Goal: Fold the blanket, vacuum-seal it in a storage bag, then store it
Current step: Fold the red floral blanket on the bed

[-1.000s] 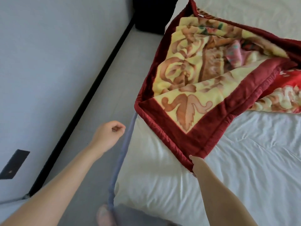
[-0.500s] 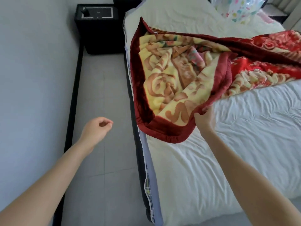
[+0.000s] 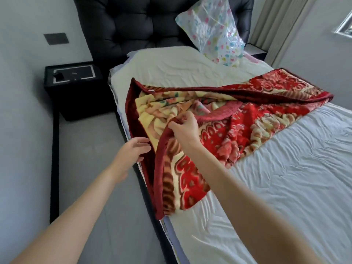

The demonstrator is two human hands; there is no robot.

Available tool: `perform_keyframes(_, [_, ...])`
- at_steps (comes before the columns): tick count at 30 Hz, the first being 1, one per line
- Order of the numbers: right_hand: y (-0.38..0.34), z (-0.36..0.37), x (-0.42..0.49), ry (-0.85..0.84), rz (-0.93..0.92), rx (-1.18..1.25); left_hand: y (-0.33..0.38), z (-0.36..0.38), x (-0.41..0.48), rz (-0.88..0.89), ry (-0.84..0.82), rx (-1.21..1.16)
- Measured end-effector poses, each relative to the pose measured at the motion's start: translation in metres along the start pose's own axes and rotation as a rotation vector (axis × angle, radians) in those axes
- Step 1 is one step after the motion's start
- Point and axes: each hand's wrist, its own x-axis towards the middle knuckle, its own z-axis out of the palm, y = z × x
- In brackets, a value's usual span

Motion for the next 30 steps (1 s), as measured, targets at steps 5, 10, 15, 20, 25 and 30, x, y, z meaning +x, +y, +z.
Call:
perform_keyframes(5, [-0.005, 0.074, 0.057, -0.082, 0.02, -0.061, 0.005, -0.041, 0.091, -0.112, 0.014, -0.068])
perform_keyframes(10, [0.026, 0.131, 0.122, -0.07, 0.26, 0.009, -0.017, -0.091, 0.188, -0.161, 0.113, 0.069])
perform_keyframes(15, [0.065, 0.157, 0.189, -0.005, 0.526, -0.009, -0.033, -0.153, 0.291, -0.19, 0.14, 0.162])
perform_keyframes(20, [0.089, 0.177, 0.247, -0.068, 0.737, -0.22, -0.04, -0.208, 0.39, -0.221, 0.114, 0.267])
perform_keyframes(25, [0.113, 0.203, 0.311, -0.235, 0.834, -0.611, -0.051, -0.226, 0.486, -0.283, 0.149, 0.264])
perform_keyframes(30, [0.138, 0.234, 0.398, -0.11, 0.597, -0.748, -0.07, -0.223, 0.581, -0.322, 0.174, 0.263])
